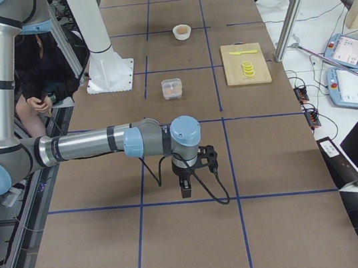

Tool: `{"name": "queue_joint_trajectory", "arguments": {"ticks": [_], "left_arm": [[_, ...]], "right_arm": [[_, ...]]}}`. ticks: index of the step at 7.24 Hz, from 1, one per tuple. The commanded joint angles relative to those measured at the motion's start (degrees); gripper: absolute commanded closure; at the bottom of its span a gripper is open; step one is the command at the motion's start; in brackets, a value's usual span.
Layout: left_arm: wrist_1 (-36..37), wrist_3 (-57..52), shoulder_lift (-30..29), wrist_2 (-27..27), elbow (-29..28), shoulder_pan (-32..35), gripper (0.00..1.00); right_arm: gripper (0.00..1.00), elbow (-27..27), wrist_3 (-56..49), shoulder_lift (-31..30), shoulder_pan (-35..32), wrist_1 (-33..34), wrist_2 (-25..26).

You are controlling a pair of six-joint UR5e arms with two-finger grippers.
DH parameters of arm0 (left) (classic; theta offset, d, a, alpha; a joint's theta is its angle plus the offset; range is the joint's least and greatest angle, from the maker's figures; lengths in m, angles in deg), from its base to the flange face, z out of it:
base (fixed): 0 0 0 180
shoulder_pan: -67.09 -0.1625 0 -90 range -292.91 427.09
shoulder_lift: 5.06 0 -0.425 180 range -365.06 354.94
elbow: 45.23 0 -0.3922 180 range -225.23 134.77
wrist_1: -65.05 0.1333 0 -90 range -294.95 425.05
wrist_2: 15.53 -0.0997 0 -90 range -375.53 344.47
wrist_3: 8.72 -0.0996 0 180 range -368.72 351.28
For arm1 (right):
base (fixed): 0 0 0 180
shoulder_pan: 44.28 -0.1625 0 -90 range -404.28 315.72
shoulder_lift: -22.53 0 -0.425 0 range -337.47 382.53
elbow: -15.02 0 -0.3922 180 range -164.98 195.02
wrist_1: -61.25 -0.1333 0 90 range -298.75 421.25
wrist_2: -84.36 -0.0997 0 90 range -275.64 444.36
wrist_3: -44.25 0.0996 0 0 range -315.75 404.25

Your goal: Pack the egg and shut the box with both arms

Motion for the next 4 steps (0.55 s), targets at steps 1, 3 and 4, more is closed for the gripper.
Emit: {"name": "queue_joint_trajectory", "arguments": {"ticks": [1, 3, 4], "left_arm": [[-0.34, -0.17, 0.42, 0.02, 0.05, -0.09, 0.0], [-0.78, -0.26, 0.33, 0.28, 0.23, -0.1, 0.0], [-1.48, -0.18, 0.25, 0.28, 0.23, -0.88, 0.0]], "right_arm": [[0.0, 0.18, -0.05, 0.35, 0.0, 0.0, -0.04], [0.0, 0.71, -0.14, 0.61, 0.09, -0.18, -0.22], [0.0, 0.62, 0.04, 1.31, 0.26, -0.09, -0.22]]}}
